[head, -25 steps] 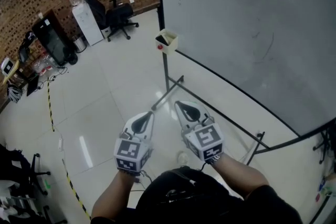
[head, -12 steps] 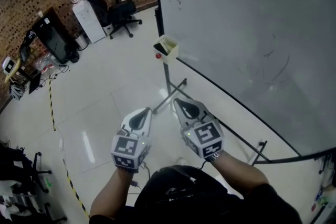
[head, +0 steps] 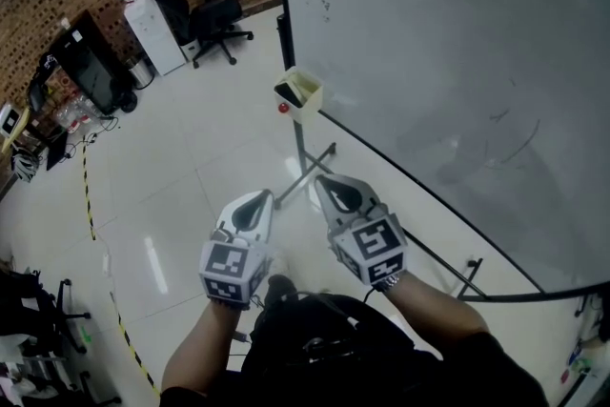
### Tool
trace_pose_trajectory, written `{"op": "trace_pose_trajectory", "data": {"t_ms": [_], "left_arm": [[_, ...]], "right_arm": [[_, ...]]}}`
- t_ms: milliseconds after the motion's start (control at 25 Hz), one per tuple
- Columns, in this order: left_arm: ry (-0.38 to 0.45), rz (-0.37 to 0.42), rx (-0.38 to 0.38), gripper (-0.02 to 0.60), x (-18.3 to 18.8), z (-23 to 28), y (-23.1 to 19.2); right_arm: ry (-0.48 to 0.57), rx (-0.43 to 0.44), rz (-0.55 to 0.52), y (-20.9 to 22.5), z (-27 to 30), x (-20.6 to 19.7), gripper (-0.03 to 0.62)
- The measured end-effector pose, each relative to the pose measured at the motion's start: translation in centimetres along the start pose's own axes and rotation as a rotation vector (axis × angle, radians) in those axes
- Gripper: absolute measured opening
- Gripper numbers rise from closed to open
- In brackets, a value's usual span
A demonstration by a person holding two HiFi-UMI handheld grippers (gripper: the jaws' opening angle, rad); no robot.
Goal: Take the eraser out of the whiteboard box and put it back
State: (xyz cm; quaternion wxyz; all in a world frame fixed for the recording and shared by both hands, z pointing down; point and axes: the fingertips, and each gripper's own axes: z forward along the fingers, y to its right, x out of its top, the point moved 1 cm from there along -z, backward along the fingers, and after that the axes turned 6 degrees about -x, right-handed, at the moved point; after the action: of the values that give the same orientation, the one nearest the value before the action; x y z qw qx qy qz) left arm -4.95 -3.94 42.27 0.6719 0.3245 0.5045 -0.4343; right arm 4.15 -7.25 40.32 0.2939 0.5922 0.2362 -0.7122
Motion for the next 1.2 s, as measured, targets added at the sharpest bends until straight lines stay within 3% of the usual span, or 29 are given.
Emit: {"op": "trace_pose_trajectory", "data": {"t_ms": [960, 1200], "left_arm": [[-0.005, -0.013, -0.166, 0.0, 1.5, 10.8, -15.5], [-0.015, -0.02, -0.223, 0.0, 2.0, 13.1, -18.7]], "right_arm": [[-0.131, -0.137, -0.01, 5.0, 18.0, 0.9, 0.098], [-0.204, -0.174, -0.028, 6.5, 22.3, 0.6, 0.171]]}}
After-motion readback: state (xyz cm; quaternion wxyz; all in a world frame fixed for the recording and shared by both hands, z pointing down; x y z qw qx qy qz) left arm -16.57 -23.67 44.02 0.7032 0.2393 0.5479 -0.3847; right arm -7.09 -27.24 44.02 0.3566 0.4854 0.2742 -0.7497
